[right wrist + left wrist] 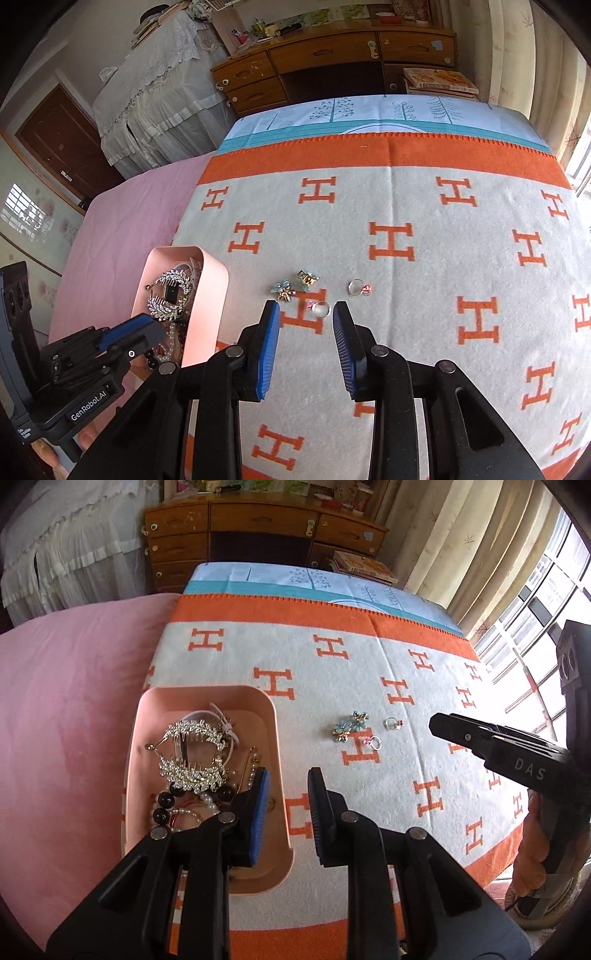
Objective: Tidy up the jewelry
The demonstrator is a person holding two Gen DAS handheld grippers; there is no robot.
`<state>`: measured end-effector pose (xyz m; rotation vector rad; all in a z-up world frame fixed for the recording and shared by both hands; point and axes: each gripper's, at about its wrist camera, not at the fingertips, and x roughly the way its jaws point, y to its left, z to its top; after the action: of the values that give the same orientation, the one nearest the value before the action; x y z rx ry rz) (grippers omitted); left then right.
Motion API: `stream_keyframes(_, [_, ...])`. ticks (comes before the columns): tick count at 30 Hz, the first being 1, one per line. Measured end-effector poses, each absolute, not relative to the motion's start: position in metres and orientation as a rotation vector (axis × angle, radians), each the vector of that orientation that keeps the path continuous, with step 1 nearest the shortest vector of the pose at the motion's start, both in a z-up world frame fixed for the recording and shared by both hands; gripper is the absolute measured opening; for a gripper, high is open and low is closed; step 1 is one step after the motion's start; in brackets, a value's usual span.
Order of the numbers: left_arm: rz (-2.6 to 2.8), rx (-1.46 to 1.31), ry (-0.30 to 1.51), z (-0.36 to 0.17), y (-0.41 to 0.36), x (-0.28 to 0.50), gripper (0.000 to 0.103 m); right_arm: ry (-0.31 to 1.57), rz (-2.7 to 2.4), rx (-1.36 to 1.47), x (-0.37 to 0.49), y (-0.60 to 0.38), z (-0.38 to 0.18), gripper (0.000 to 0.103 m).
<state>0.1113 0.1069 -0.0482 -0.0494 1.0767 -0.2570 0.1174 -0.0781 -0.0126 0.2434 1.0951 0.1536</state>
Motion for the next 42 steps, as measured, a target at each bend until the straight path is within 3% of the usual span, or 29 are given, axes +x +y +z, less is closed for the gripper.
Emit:
stream_keyframes(9, [-0.303,-0.123,1.119,-0.025,0.072,0.13,0.018,1.05,0.175,0.176,0.126,-0.1,0.026,0.03])
stream_keyframes(13, [-0.257,-0.104,1.159,-0.04,0.053,0.149,0.018,1.045,0.193,0.153,0.143,-0.11,0.032,0.03])
stream_keyframes(26, [-0.159,-0.115,1.294,-0.114,0.02,0.197,0.018,1.16,0.243,0.211,0.179,-0.133,-0.028,0.03])
stream_keyframes(42, [-0.084,-0.092,1.335,-0.135,0.003,0.216,0.018,1.166,0.27,0.223,0.177,-0.138,-0.047,0.03])
